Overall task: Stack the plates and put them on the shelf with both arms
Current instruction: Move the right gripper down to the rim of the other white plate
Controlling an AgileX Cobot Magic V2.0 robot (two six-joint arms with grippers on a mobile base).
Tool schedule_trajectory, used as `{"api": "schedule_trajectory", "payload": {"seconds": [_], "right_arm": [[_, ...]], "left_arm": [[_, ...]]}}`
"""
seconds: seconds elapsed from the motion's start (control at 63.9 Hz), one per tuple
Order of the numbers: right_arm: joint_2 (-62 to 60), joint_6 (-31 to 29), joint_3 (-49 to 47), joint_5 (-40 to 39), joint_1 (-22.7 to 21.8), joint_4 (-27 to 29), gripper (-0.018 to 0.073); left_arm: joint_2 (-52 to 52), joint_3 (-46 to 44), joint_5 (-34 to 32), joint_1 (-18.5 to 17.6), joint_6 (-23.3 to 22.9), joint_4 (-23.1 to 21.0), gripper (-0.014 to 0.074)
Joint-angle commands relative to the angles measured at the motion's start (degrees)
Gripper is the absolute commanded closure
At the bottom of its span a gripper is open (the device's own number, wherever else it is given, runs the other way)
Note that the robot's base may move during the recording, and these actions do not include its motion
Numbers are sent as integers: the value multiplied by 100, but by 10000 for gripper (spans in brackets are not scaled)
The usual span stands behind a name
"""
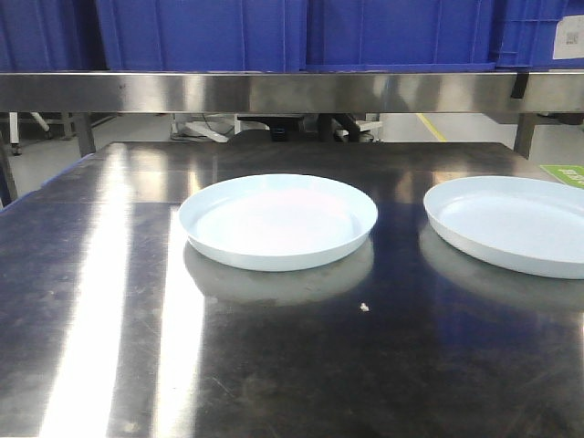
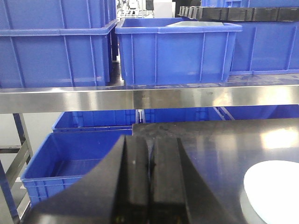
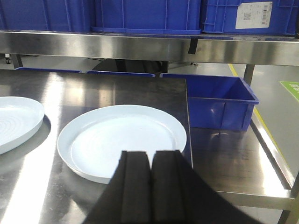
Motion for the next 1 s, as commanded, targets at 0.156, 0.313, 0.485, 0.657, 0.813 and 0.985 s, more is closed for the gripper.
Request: {"api": "schedule_trajectory", "payload": {"seconds": [0.156, 0.313, 0.485, 0.657, 0.813, 0.985], "right_arm": [[-107, -23, 6, -765, -37, -58, 510], [-51, 583, -122, -473, -37, 562, 510], [623, 694, -611, 107, -37, 1098, 510], [1923, 172, -1466, 874, -37, 977, 510], [2807, -78, -2114, 1375, -37, 977, 510], [3522, -78, -2568, 1612, -37, 977, 510]], "left_arm": [[20, -170, -472, -3, -42, 1, 516], [20, -170, -472, -3, -42, 1, 516], [20, -170, -472, -3, -42, 1, 516], [20, -170, -472, -3, -42, 1, 516], [20, -170, -472, -3, -42, 1, 516], [20, -170, -472, -3, -42, 1, 516]]}}
